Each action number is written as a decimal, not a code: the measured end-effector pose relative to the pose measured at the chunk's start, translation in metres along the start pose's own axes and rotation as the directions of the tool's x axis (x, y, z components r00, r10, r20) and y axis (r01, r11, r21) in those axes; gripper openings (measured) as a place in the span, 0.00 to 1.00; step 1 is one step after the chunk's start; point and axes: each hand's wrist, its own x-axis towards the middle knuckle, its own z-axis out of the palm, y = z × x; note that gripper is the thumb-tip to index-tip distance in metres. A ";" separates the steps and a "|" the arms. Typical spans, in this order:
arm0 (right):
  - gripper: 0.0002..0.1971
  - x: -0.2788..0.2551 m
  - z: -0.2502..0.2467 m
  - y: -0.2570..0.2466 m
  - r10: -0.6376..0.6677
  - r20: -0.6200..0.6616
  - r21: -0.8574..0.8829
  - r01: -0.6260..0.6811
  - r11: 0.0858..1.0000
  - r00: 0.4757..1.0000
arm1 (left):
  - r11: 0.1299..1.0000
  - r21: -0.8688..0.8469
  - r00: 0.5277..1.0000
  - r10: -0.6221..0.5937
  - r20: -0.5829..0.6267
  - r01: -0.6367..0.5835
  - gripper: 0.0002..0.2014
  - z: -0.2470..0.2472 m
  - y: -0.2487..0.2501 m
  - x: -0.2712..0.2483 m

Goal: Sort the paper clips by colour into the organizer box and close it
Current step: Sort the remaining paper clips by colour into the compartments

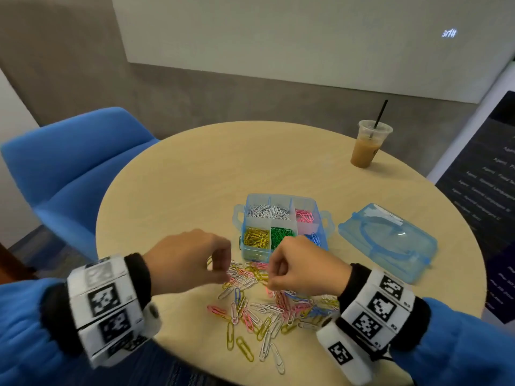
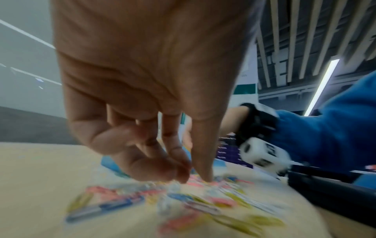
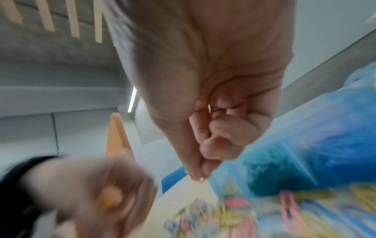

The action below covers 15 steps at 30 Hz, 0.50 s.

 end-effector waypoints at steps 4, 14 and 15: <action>0.06 0.009 -0.018 0.006 -0.003 -0.193 0.108 0.024 0.994 0.981 | 0.997 0.041 0.984 0.056 0.167 -0.063 0.15 0.015 0.013 -0.026; 0.09 -0.023 0.017 -0.024 -0.080 0.022 -0.120 0.082 0.989 0.997 | 0.940 0.342 0.993 -0.043 0.112 0.002 0.26 0.034 0.041 -0.022; 0.10 -0.026 0.022 -0.024 -0.087 0.067 -0.152 0.097 0.984 0.994 | 0.941 0.339 0.992 -0.045 0.115 0.004 0.24 0.034 0.042 -0.022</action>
